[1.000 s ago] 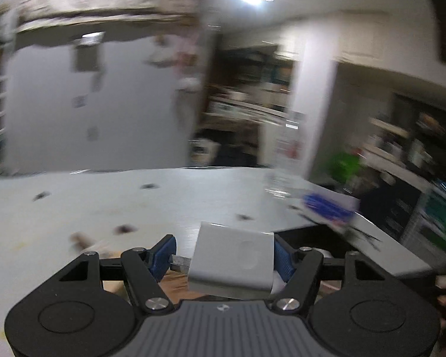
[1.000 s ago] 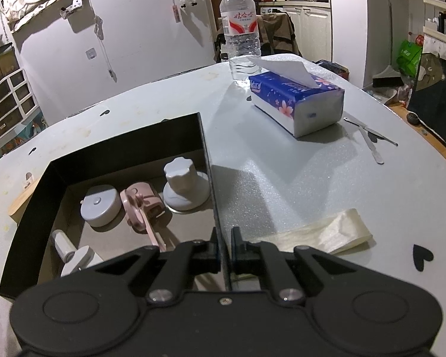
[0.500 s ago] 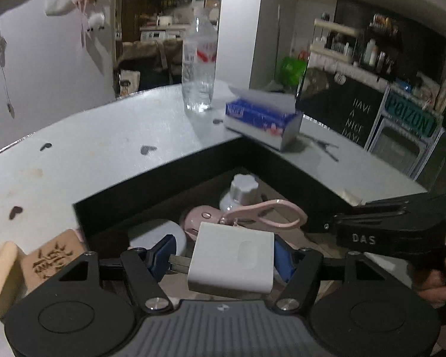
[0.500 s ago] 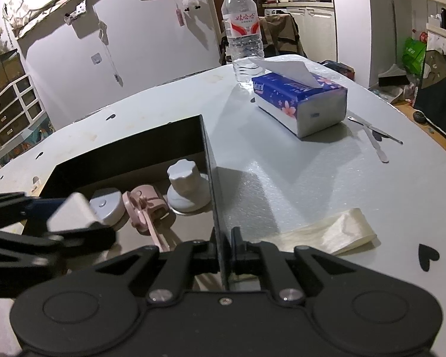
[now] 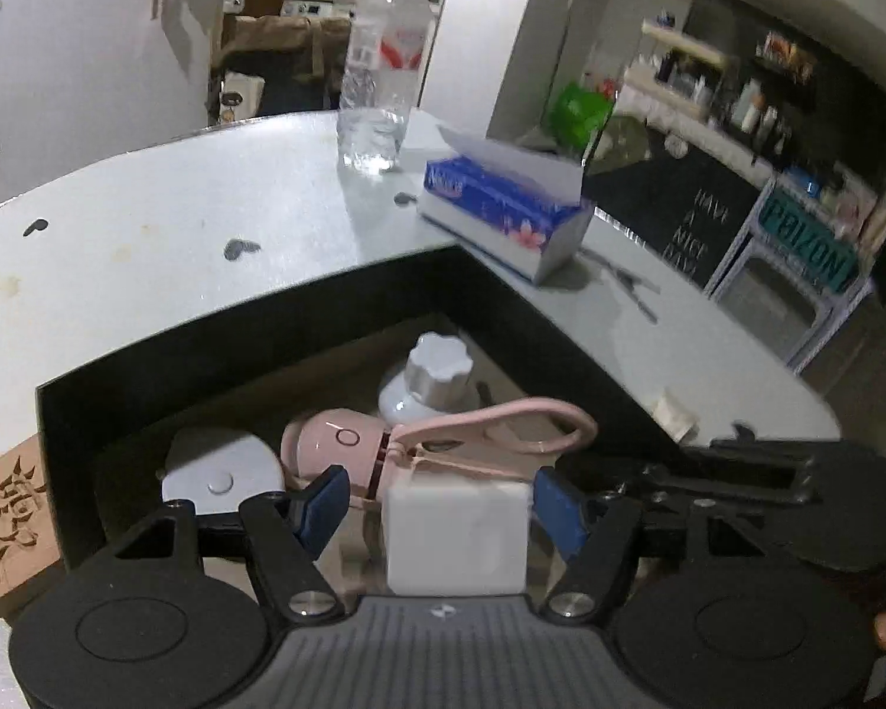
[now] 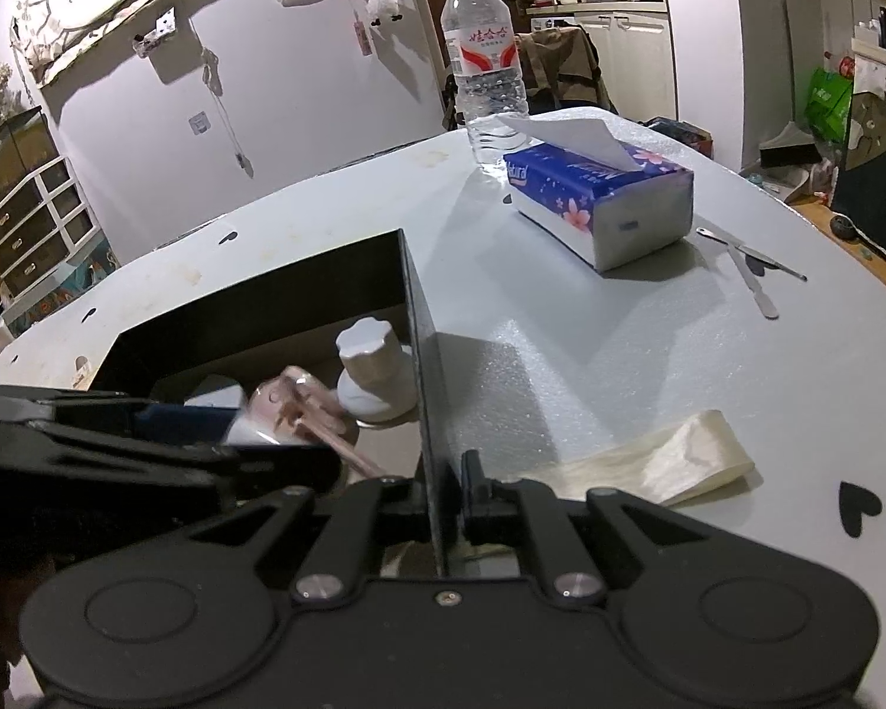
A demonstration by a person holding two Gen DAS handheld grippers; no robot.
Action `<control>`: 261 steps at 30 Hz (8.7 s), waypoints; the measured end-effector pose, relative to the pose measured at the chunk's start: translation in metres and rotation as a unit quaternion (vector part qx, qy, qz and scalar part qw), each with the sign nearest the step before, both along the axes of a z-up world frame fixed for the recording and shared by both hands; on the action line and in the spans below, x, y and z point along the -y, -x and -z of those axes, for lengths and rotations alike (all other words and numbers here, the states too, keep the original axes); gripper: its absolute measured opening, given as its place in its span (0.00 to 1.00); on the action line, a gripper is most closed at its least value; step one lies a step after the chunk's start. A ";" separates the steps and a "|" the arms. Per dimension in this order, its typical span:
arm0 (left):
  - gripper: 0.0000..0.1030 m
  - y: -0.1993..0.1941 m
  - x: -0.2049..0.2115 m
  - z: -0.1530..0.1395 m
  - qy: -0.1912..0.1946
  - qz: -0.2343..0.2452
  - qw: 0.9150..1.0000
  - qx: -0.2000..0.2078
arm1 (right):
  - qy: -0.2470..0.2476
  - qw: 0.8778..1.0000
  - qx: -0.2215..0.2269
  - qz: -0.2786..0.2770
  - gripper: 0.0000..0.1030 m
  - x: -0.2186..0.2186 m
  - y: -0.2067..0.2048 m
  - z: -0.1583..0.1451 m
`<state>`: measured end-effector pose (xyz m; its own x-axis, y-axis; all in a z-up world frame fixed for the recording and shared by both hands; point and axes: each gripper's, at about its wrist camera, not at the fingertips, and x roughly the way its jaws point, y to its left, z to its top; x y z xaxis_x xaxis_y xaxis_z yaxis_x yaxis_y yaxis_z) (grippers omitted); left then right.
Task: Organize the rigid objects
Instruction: 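Carry the white adapter into the box and open the left gripper, then move the left gripper back and grasp the wooden oval block, then carry the wooden block into the box and open the left gripper, then move the left gripper back and grasp the UV gel polish box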
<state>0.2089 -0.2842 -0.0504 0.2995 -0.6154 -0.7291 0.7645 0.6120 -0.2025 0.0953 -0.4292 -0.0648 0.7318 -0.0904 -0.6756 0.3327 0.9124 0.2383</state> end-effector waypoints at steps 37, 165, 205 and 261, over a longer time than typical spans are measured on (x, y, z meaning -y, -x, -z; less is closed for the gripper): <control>0.39 0.035 -0.006 -0.006 -0.020 0.073 0.997 0.035 | -0.009 1.000 0.001 0.004 0.08 0.003 0.000 0.001; 0.95 -0.023 -0.227 0.021 -0.025 -0.284 0.958 0.045 | -0.001 1.000 -0.008 0.010 0.08 -0.002 0.000 -0.001; 0.87 0.014 -0.033 -0.014 0.015 -0.107 0.994 0.034 | -0.003 1.000 0.000 0.001 0.08 0.000 0.003 -0.001; 1.00 0.030 -0.155 -0.037 0.017 -0.192 0.971 0.141 | -0.011 1.000 0.006 0.000 0.09 0.002 0.004 0.001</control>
<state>0.1793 -0.1287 -0.0133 0.6968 -0.4412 -0.5655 0.5088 0.8598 -0.0439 0.0918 -0.4314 -0.0656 0.7392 -0.0761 -0.6691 0.3302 0.9070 0.2615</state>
